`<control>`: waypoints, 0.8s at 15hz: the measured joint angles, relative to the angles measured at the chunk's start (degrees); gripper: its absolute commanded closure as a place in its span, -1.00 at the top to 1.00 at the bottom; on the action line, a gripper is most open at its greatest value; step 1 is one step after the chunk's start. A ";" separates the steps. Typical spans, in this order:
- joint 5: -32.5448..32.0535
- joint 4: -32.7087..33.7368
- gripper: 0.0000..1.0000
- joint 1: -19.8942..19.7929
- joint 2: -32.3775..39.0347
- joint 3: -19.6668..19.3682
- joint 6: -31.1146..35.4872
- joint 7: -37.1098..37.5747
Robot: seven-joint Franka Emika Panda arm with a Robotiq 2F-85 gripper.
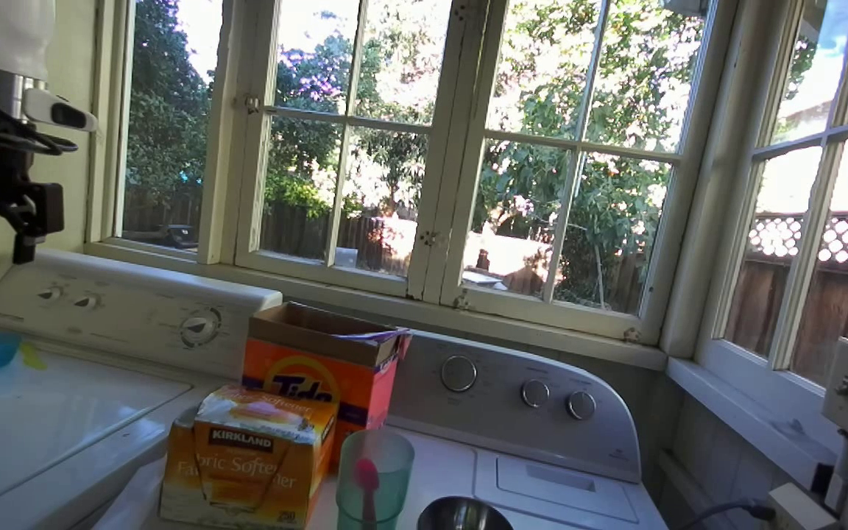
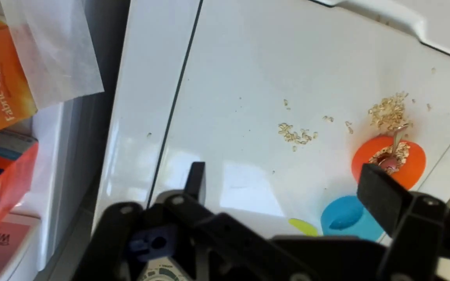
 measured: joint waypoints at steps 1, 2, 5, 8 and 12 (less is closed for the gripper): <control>0.39 0.87 1.00 0.15 1.60 0.10 0.00 -0.99; 0.67 1.83 1.00 0.24 3.17 0.28 0.01 -1.71; 1.24 4.69 1.00 0.34 7.44 0.97 0.01 -3.98; 2.01 7.43 1.00 0.34 10.86 1.69 0.02 -7.92; 5.85 10.95 1.00 0.30 14.93 3.14 -0.20 -11.49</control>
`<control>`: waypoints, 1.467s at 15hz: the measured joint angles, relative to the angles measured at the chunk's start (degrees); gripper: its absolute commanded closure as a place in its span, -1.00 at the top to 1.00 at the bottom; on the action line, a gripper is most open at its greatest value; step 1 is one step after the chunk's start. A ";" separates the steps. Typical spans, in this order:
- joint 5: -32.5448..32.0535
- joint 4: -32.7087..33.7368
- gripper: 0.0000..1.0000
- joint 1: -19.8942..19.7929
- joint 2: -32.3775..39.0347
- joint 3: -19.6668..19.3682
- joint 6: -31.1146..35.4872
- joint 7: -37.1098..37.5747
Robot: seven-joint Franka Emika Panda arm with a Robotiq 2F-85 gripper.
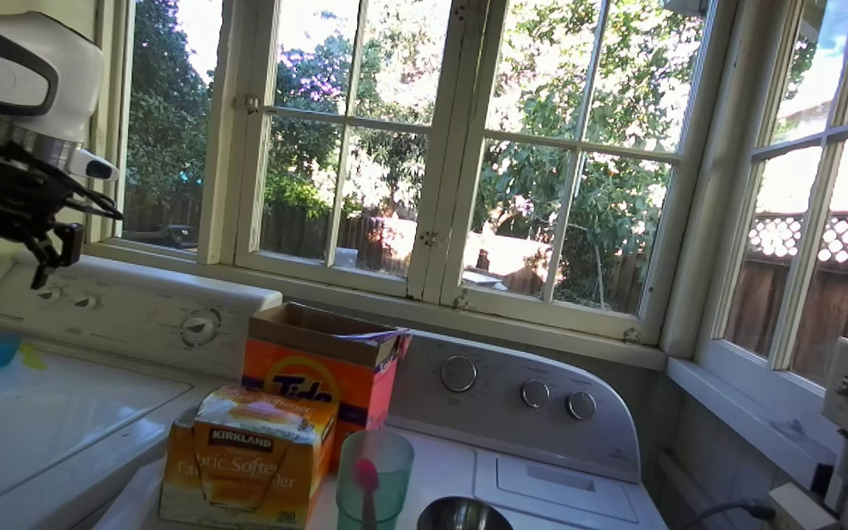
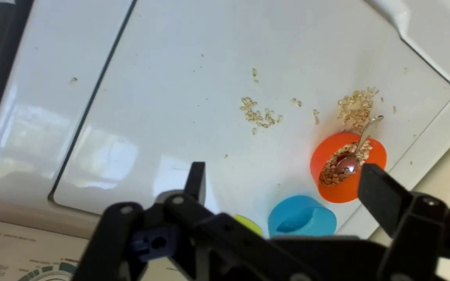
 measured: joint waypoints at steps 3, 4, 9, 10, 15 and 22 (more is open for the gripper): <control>4.32 2.84 1.00 0.14 4.03 2.61 -0.23 -0.02; 5.64 3.82 1.00 0.23 5.59 3.59 -0.24 0.12; 7.80 8.82 1.00 0.56 12.70 7.13 -1.36 0.44; 7.81 9.33 1.00 0.56 13.25 7.20 -1.46 0.43; 8.41 9.71 1.00 0.53 13.91 7.45 -1.45 5.56; 12.23 9.97 1.00 1.31 19.76 7.97 -1.44 21.37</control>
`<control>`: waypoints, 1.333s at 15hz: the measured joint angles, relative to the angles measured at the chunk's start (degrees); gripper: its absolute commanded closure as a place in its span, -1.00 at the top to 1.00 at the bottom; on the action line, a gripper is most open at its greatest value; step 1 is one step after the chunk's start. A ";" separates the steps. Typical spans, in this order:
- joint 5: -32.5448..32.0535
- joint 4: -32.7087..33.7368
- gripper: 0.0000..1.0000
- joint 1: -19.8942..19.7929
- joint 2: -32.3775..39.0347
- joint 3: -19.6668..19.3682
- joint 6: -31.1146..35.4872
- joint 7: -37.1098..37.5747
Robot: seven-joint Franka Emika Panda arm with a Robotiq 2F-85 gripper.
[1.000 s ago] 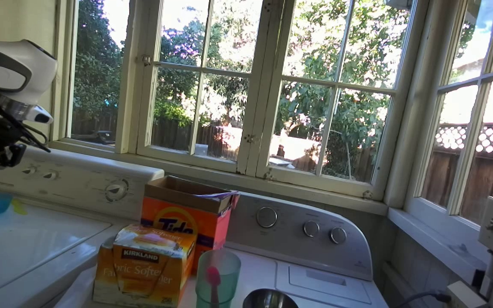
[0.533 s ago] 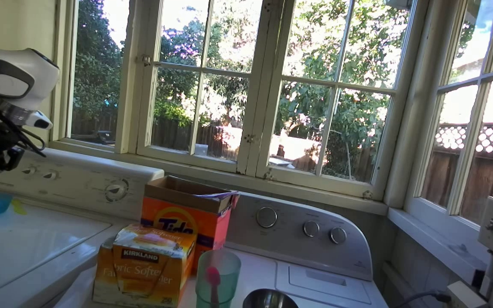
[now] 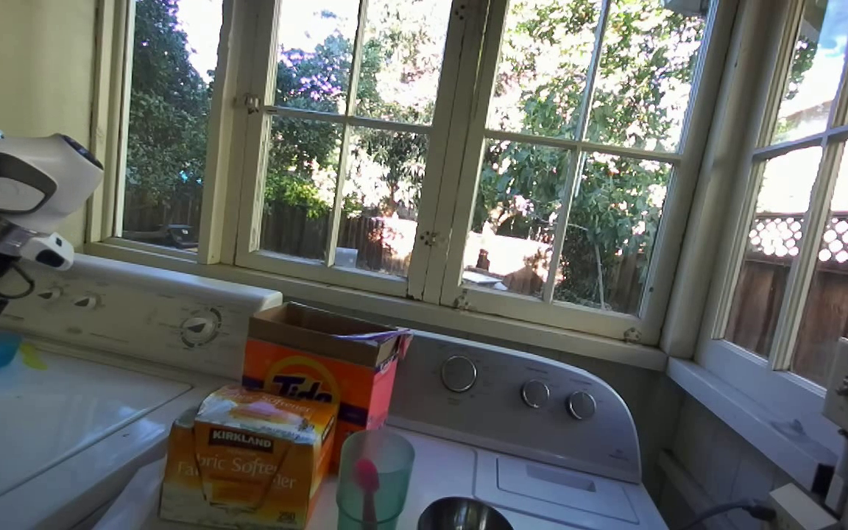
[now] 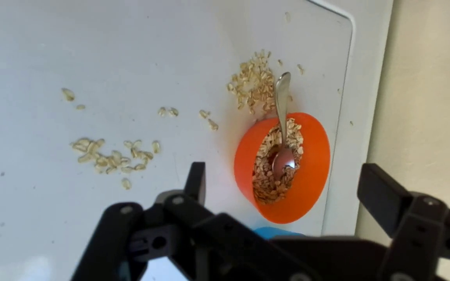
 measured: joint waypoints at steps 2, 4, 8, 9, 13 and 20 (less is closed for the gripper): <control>0.52 0.04 1.00 0.06 1.13 0.11 0.00 1.39; 0.61 0.08 1.00 0.03 1.28 0.11 0.00 1.64; 1.50 0.29 1.00 0.12 1.66 -0.31 3.15 10.06; 1.51 0.49 1.00 0.33 1.99 -0.48 4.20 12.99; 1.25 1.67 1.00 1.91 3.82 -0.97 5.79 20.99; 0.01 7.30 1.00 4.58 9.60 -0.92 0.05 22.36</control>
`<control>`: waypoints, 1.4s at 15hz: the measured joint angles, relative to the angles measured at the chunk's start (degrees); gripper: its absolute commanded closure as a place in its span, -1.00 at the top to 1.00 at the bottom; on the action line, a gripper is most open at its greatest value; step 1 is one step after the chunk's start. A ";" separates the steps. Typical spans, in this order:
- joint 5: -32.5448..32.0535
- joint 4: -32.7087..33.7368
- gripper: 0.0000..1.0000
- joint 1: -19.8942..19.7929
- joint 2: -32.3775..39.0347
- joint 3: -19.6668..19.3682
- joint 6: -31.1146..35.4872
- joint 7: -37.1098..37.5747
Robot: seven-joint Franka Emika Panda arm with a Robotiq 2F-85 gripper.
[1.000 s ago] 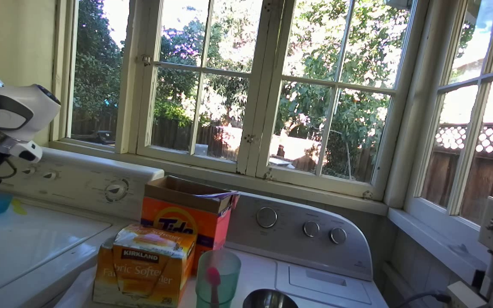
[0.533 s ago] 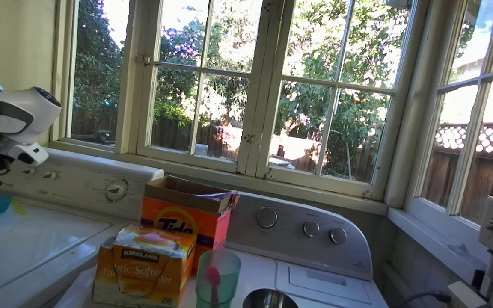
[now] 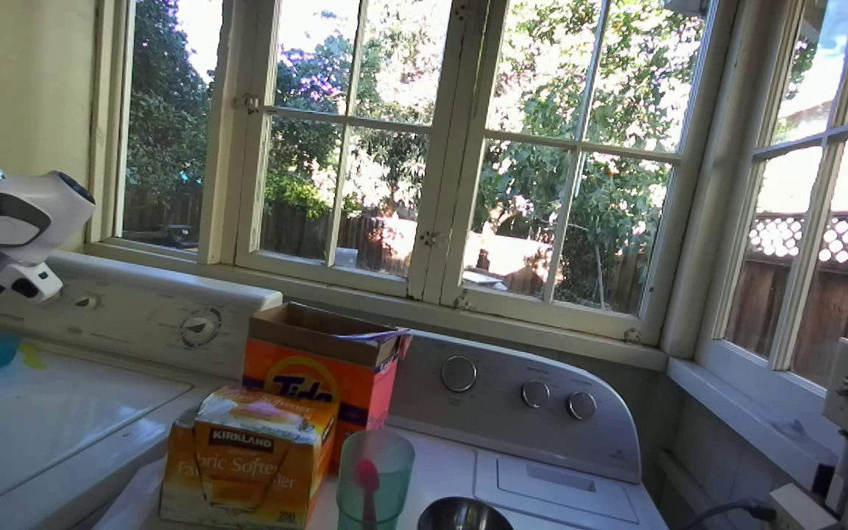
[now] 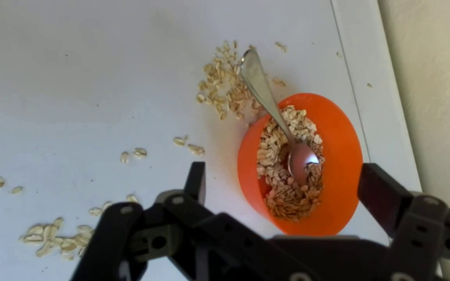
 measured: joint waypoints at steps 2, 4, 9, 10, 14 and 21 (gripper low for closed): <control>-0.76 1.86 1.00 0.32 1.53 -0.02 -2.22 0.06; -1.79 3.78 1.00 0.58 3.06 -0.04 -4.51 0.30; -3.07 8.48 0.93 1.87 6.82 -0.12 -7.80 1.92; -3.43 9.41 0.83 2.21 7.46 -0.13 -8.43 2.40; -5.14 12.60 0.75 3.49 9.59 -0.28 -10.32 3.27; -8.51 17.18 0.09 5.43 12.58 -1.55 -11.48 4.30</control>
